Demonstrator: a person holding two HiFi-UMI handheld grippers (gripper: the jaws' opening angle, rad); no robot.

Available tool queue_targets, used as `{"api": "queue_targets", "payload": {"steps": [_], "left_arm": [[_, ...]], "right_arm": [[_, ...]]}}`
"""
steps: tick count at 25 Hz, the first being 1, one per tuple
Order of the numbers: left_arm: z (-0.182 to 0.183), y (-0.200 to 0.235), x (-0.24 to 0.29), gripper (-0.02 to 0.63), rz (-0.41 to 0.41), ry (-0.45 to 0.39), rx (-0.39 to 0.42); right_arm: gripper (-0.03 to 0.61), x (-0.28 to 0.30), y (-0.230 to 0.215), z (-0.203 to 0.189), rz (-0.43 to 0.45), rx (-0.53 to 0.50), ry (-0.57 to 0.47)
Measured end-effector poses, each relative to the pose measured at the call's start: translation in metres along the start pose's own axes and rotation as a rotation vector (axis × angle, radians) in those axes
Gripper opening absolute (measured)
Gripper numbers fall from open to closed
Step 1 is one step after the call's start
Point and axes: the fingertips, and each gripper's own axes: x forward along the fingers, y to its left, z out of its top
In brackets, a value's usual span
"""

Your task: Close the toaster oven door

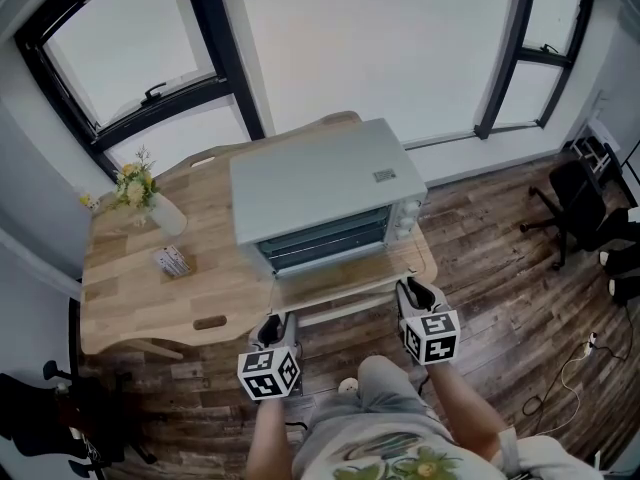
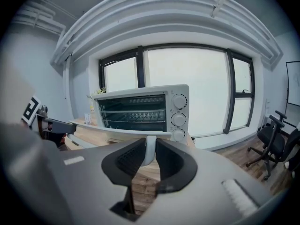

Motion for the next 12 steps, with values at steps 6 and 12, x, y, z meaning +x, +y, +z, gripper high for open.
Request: {"api": "queue_targets", "payload": {"steps": [6,12], "left_arm": [[0.002,0.0,0.001,0.124,-0.009,-0.002,-0.002],[0.011,0.001,0.004,0.124,-0.029,-0.016,-0.023]], "right_arm": [[0.074,0.001,0.0,0.003,-0.003,-0.006,0.005],[0.075,0.004,-0.001,0.011,0.01,-0.004,-0.013]]}}
